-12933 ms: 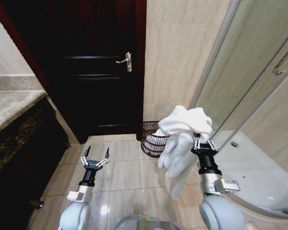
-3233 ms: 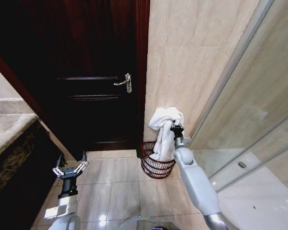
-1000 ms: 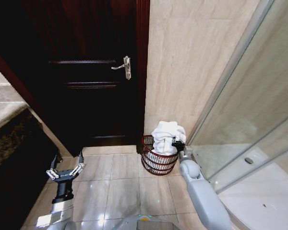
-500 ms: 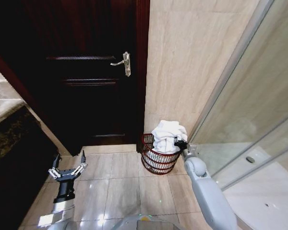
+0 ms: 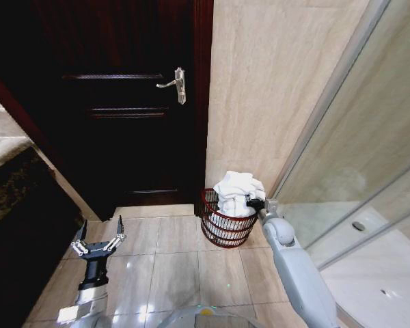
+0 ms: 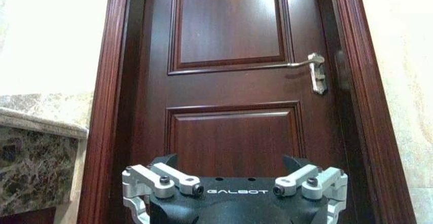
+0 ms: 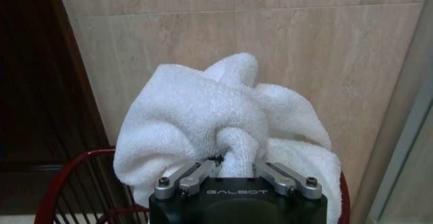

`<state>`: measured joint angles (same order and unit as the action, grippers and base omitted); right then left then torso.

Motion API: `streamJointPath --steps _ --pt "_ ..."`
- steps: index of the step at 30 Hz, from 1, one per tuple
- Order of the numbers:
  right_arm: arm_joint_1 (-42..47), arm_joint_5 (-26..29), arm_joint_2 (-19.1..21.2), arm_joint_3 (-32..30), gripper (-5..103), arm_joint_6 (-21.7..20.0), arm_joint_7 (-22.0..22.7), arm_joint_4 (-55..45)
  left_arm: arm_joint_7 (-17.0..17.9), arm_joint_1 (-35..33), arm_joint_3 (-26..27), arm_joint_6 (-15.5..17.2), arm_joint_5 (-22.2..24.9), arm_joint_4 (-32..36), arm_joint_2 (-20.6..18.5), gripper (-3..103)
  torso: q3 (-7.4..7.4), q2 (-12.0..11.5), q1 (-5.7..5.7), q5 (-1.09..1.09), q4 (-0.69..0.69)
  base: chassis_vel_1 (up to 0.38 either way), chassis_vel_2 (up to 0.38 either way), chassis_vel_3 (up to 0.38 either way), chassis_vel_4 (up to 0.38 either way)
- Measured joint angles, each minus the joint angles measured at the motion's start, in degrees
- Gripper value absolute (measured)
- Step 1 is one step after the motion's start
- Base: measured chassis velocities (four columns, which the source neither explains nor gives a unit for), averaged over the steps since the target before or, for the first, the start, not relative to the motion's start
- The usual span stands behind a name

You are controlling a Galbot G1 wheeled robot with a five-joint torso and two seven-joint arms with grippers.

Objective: Discard the used towel into the hamper.

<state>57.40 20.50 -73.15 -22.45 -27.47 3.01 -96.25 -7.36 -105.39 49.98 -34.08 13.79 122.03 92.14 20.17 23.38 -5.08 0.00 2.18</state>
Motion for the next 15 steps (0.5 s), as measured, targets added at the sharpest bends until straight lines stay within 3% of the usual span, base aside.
streamJointPath --steps 8,15 --pt "0.0 1.1 1.1 0.9 12 -1.8 -0.2 -0.4 0.6 0.4 0.2 -0.1 0.0 -0.2 0.0 100 -0.08 -0.1 0.04 0.00 0.00 0.000 0.000 0.000 0.000" --pt "-1.1 4.9 4.7 3.0 12 -6.6 -0.6 -0.7 1.1 -1.6 0.9 -0.1 0.9 3.5 0.0 100 0.03 0.1 -0.04 0.02 0.00 0.000 0.000 0.000 0.000"
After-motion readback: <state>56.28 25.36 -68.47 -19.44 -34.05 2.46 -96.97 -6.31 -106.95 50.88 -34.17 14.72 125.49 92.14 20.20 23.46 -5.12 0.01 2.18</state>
